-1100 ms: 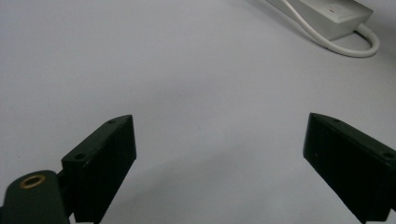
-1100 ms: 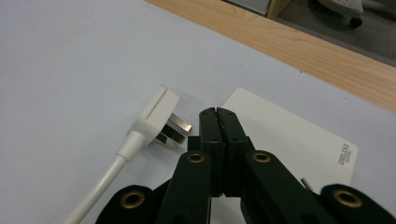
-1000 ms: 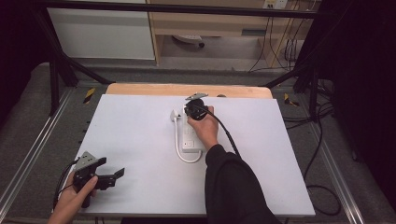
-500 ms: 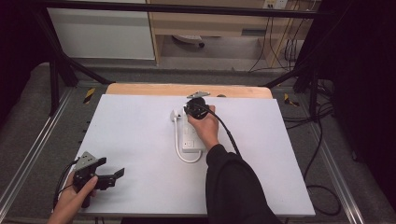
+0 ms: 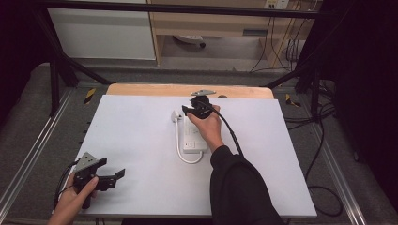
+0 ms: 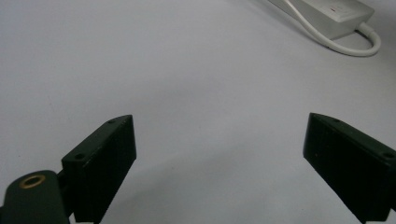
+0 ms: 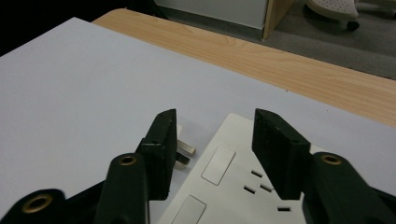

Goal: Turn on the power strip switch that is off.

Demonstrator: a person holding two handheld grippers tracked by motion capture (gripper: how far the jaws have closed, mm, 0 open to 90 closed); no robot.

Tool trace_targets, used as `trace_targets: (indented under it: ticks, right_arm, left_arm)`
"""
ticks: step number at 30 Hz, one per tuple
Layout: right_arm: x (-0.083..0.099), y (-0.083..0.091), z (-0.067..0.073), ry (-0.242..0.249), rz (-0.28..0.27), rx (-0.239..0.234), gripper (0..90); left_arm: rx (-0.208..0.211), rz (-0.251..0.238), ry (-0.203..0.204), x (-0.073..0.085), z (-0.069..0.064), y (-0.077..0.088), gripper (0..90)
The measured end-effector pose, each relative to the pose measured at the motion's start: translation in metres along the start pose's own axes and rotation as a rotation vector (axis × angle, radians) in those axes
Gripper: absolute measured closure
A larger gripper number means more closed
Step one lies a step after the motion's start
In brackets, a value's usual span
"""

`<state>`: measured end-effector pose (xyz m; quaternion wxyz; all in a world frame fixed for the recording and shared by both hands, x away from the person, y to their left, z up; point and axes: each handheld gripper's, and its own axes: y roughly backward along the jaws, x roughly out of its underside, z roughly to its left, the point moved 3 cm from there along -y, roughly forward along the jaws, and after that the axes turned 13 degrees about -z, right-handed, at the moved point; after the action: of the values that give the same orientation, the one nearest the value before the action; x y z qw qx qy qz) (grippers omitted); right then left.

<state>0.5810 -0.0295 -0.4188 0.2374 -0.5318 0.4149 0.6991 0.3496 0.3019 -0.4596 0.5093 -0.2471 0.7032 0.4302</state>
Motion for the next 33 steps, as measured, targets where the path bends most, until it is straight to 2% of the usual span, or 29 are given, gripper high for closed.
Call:
trace_targets:
  ticks: [13, 16, 22, 33]
  right_arm:
    - [-0.008, 0.013, -0.002, -0.027, 0.011, 0.012, 13.6]
    - [-0.011, 0.017, -0.002, -0.033, 0.006, 0.011, 8.8]
    - [-0.016, 0.026, -0.002, -0.029, 0.002, -0.010, 4.7]
    - [-0.021, 0.047, -0.007, -0.027, -0.031, -0.027, 4.6]
  left_arm:
    - [-0.001, 0.003, 0.001, 0.000, 0.000, 0.000, 9.5]
    - [-0.001, 0.003, 0.000, 0.000, 0.000, 0.000, 9.5]
    - [-0.001, 0.003, 0.001, 0.000, 0.000, 0.000, 9.5]
    - [-0.003, 0.003, -0.002, 0.000, 0.000, 0.000, 9.4]
